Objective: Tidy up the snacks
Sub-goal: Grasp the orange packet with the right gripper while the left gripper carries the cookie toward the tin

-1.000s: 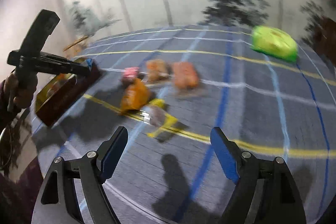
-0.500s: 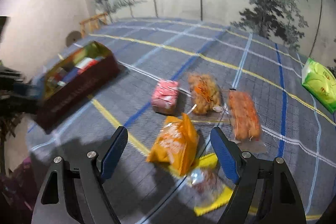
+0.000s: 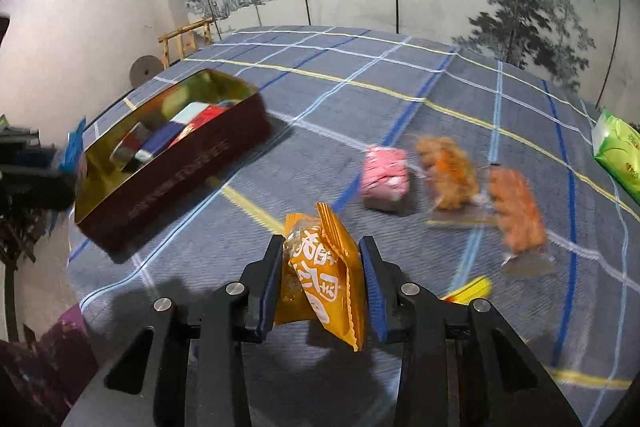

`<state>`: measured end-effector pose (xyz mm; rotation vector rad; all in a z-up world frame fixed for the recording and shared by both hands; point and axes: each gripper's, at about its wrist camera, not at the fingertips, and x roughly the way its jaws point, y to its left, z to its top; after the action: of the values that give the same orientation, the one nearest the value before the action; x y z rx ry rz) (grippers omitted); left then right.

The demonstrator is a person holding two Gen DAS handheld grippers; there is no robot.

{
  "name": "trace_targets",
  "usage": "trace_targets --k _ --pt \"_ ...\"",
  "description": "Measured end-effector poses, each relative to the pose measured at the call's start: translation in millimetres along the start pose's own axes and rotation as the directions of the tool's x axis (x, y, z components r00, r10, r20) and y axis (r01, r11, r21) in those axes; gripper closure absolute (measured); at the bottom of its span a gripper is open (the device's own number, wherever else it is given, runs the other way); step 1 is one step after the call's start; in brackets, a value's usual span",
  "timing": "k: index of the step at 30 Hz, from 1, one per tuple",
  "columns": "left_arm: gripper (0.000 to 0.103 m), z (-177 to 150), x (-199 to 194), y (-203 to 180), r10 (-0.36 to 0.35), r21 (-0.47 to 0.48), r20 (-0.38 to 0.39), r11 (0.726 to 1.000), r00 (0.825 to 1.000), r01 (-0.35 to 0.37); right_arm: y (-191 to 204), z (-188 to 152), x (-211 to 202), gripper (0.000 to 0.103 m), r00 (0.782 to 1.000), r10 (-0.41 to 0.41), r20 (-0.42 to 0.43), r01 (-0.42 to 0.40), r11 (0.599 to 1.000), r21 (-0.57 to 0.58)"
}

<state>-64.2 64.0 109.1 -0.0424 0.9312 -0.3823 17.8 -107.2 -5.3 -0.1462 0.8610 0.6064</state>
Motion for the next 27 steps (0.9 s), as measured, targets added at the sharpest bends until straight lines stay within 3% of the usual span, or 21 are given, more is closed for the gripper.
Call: trace_targets --k 8,27 --pt "0.082 -11.1 -18.3 17.1 0.057 -0.013 0.040 0.998 0.998 -0.057 9.6 -15.6 10.3 0.065 1.000 -0.020 0.013 0.019 0.996 0.089" --pt "0.082 -31.9 -18.2 67.7 0.214 -0.040 0.065 0.977 0.975 -0.211 15.3 -12.6 21.5 0.064 0.998 -0.064 -0.020 0.066 0.994 0.088"
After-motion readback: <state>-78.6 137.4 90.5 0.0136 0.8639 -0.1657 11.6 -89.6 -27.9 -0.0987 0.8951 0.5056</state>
